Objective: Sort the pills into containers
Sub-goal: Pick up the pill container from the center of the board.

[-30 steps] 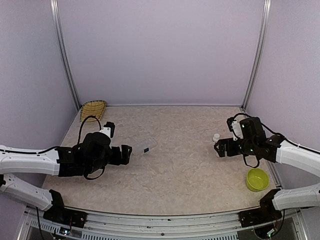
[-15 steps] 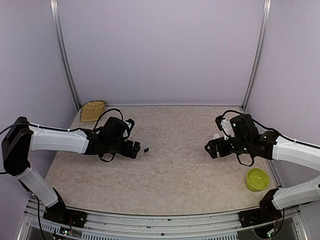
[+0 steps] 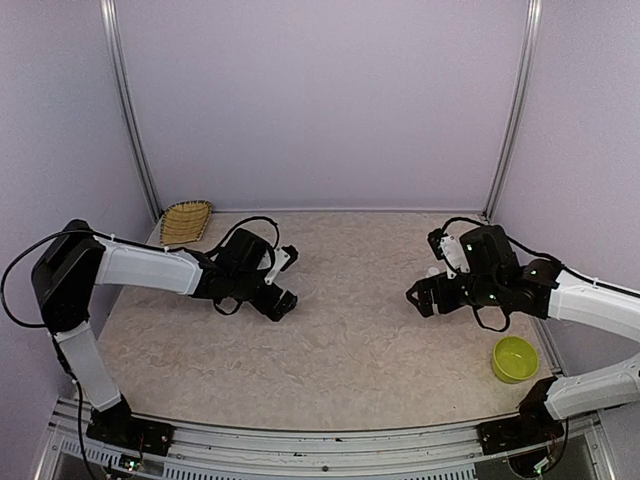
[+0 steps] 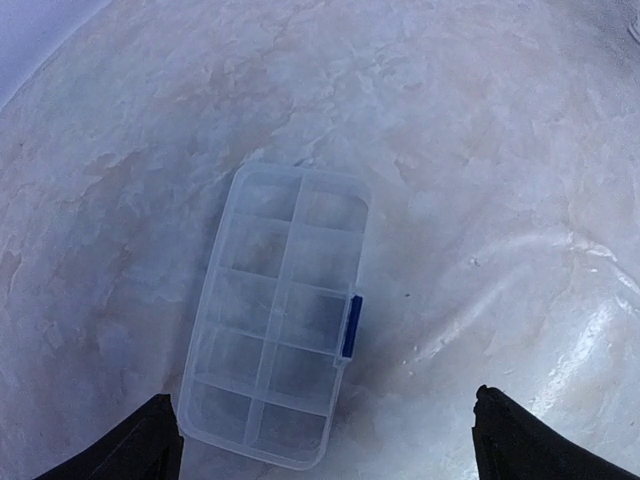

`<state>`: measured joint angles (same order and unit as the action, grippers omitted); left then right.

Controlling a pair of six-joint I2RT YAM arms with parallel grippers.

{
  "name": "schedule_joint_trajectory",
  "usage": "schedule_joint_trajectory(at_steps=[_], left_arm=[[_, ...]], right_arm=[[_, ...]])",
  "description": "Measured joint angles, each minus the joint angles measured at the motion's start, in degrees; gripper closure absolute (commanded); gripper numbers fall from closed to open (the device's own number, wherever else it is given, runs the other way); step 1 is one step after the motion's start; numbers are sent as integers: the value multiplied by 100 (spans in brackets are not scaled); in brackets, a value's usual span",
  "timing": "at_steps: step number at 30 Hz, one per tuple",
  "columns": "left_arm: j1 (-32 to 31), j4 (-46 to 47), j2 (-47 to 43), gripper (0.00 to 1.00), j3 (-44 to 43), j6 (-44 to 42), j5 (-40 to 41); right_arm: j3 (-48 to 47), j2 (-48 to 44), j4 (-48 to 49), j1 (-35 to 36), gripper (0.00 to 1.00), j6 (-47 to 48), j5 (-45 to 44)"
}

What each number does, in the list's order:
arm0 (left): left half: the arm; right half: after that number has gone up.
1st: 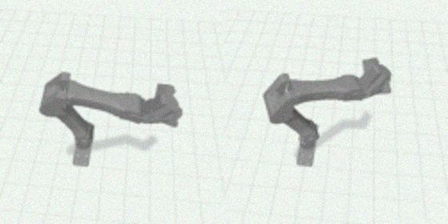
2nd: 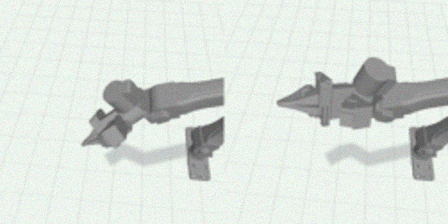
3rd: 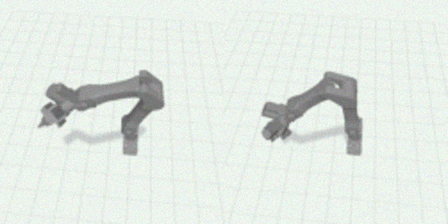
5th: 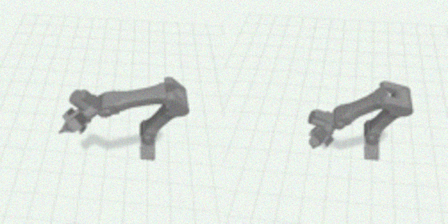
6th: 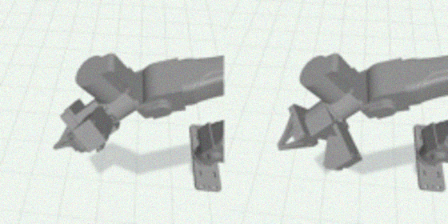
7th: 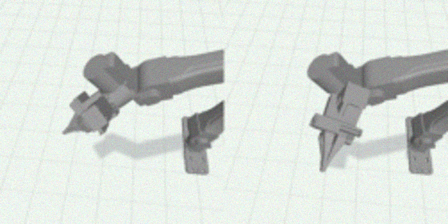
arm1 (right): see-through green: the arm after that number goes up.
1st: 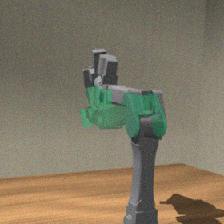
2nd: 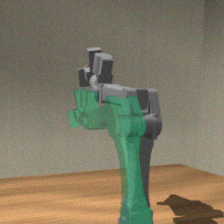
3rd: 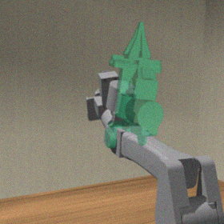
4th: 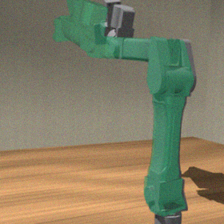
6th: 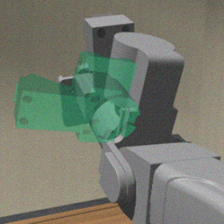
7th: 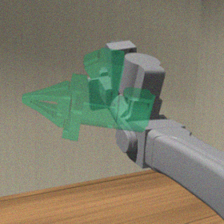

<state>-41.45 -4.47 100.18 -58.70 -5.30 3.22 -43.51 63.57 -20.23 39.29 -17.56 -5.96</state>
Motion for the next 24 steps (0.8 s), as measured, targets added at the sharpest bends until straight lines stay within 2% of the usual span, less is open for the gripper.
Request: schedule_joint_trajectory(at_steps=[8, 11, 19, 24], left_arm=[[262, -22, 511, 2, -22, -317, -13], [328, -9, 542, 4, -31, -337, -26], [455, -79, 907, 19, -315, -361, -166], [505, -205, 1023, 33, -428, -358, -214]], right_arm=[[-4, -96, -98, 79, 0, -15, 63], [-7, -96, -127, 107, 0, -26, 61], [-81, -83, -173, 160, 0, -37, 66], [-221, -79, -199, 234, 0, -35, 76]])
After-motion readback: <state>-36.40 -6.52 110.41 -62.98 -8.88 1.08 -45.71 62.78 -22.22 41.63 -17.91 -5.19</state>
